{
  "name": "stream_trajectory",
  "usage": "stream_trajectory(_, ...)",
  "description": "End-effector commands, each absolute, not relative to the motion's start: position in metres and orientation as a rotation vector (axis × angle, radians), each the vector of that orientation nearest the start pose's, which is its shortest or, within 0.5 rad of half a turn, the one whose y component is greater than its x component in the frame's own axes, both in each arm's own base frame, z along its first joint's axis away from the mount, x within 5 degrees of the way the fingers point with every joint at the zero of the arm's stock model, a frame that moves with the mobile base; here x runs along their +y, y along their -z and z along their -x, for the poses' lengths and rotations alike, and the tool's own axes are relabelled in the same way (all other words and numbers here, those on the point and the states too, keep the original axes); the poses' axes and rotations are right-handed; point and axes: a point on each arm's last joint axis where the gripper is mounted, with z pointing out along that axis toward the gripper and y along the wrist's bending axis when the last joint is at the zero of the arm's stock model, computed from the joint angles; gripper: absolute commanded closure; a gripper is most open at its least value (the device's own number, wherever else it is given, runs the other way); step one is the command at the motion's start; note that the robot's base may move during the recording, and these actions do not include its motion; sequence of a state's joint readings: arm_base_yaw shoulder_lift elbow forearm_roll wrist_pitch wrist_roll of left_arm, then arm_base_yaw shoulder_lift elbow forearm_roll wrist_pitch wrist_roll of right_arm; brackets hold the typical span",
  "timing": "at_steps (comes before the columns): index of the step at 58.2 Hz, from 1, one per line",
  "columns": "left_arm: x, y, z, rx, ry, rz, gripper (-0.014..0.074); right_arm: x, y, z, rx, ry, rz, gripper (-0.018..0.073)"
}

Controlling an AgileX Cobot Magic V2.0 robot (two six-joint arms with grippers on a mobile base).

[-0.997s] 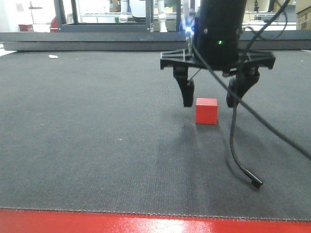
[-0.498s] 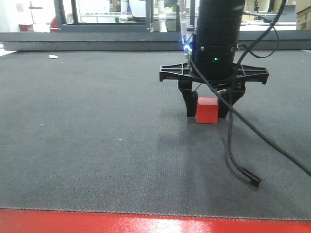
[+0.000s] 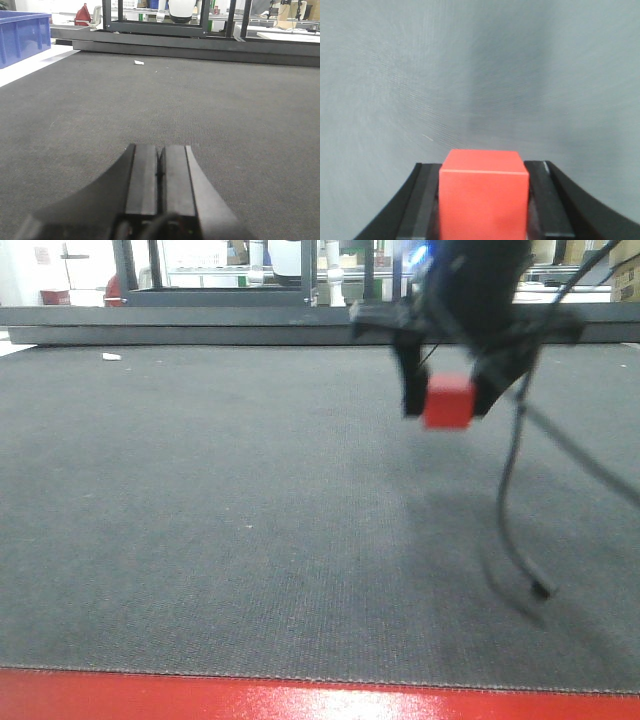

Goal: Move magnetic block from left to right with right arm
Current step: 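Close the right gripper on the red cube and lift it, then hold the red cube in the right gripper while the base turns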

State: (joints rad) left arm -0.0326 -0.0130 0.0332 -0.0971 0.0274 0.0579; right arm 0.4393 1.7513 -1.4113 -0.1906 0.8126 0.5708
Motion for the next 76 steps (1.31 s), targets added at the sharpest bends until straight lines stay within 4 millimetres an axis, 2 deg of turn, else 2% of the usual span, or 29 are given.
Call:
stream_trajectory(1, -0.002, -0.206, -0.055, 1.442, 0.069, 0.012, 0.0722, 0.126, -0.313, -0.332, 2.47, -0.121, 0.075, 0.0335)
stream_trajectory(7, -0.001, -0.206, -0.055, 1.442, 0.059, 0.021, 0.0722, 0.096, -0.318, -0.308, 2.432, -0.081, 0.118, 0.0335)
stream_trajectory(15, -0.001, -0.206, -0.055, 1.442, 0.059, 0.021, 0.0722, 0.057, -0.321, -0.27, 2.389, -0.057, 0.074, 0.0335)
stream_trajectory(23, -0.001, -0.206, -0.055, 1.442, 0.059, 0.021, 0.0722, 0.029, -0.31, -0.229, 2.372, -0.017, 0.023, 0.0335)
stream_trajectory(43, -0.001, -0.206, -0.055, 1.442, 0.059, 0.021, 0.0722, 0.012, -0.292, -0.134, 2.167, -0.046, 0.013, 0.0335)
stream_trajectory(55, -0.001, -0.206, -0.055, 1.442, 0.059, 0.021, 0.0722, 0.004, -0.307, -0.083, 1.964, -0.061, -0.001, 0.0335)
stream_trajectory(66, -0.001, -0.206, -0.055, 1.442, 0.059, 0.021, 0.0722, -0.002, -0.32, -0.05, 1.777, -0.073, -0.008, 0.0335)
stream_trajectory(76, -0.001, -0.206, -0.055, 1.442, 0.059, 0.021, 0.0722, -0.003, -0.328, -0.034, 1.66, -0.088, -0.009, 0.0335)
